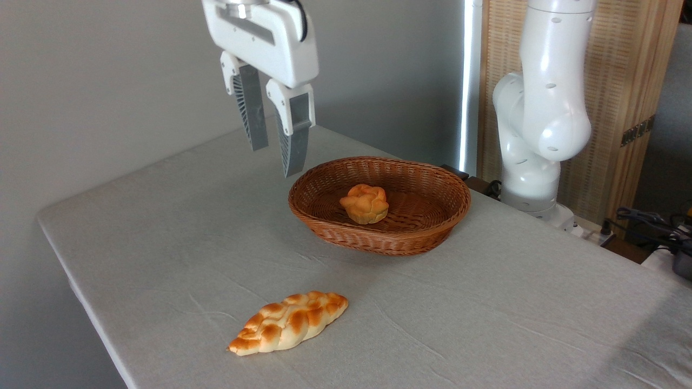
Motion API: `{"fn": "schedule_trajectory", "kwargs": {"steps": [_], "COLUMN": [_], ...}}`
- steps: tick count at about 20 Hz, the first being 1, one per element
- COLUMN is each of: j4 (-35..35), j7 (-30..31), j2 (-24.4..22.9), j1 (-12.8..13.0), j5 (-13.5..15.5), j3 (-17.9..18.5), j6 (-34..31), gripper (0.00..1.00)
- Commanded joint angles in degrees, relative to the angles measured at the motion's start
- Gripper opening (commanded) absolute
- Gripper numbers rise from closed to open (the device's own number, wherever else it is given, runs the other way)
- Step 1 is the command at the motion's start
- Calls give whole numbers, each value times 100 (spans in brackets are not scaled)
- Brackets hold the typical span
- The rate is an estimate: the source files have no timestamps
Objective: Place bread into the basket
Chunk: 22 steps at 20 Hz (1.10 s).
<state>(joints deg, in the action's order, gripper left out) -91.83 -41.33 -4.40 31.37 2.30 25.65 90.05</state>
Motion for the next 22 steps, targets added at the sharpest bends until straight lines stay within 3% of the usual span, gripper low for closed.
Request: {"fn": "schedule_trajectory", "kwargs": {"steps": [1,4,5,8,12,14,22], "j4": [429,429,429,394,385,385,402], "j7": [56,29,29,29,29,29,29], "j2": [326,326,326,326,343,343,396], "j1": [-43,-280,-498,-1544,-1994,-2345,-2557], "j5": [86,130,130,112,95,86,42], "j3": [98,11,-224,-1445,-1896,-2246,-2450], "j6": [-304,-295,-295,-295,-286,-286,-295], "gripper": [100,100,100,100,100,100,100]}}
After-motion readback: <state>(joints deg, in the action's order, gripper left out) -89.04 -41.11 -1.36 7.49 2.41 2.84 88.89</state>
